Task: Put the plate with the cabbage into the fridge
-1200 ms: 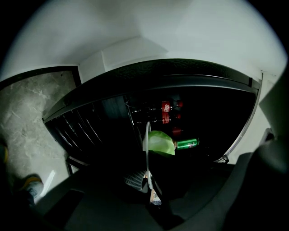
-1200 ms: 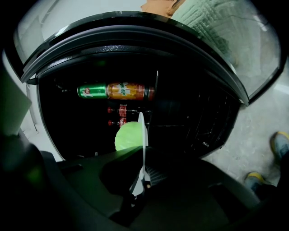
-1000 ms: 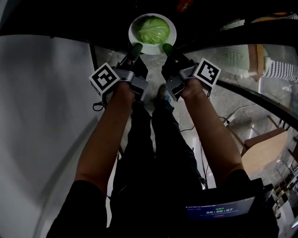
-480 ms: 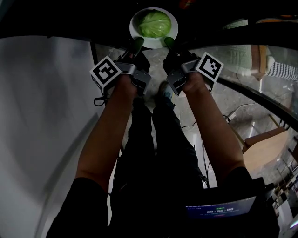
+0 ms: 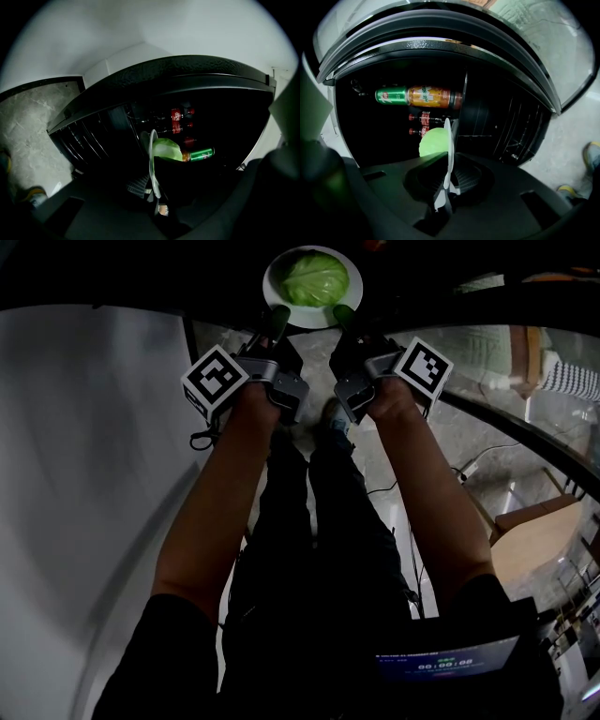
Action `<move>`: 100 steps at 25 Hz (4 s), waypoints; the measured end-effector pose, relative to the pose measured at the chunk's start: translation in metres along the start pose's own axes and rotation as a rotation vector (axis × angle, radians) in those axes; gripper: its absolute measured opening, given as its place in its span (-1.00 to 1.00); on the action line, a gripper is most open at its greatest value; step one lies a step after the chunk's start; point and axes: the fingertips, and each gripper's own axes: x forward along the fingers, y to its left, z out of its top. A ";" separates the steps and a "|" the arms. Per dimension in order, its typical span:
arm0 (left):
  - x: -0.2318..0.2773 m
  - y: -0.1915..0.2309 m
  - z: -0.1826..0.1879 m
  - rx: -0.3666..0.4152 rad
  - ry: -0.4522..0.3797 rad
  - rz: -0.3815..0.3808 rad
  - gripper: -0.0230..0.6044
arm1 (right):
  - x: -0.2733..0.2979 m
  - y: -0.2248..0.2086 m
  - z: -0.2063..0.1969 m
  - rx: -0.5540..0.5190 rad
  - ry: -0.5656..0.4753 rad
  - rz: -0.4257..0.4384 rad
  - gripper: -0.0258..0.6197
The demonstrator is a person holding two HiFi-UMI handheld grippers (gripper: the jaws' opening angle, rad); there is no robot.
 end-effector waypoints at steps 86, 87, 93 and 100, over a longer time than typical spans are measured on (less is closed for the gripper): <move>0.033 -0.021 0.006 1.060 0.184 0.226 -0.92 | 0.038 0.028 0.003 -1.156 0.087 -0.185 -0.90; 0.033 -0.021 0.006 1.058 0.183 0.225 -0.92 | 0.038 0.028 0.003 -1.156 0.087 -0.185 -0.90; 0.034 -0.020 0.007 1.051 0.177 0.224 -0.92 | 0.038 0.031 0.005 -1.168 0.080 -0.173 -0.90; 0.021 -0.041 0.013 1.089 0.153 0.217 -0.92 | 0.029 0.053 0.006 -1.196 0.054 -0.165 -0.90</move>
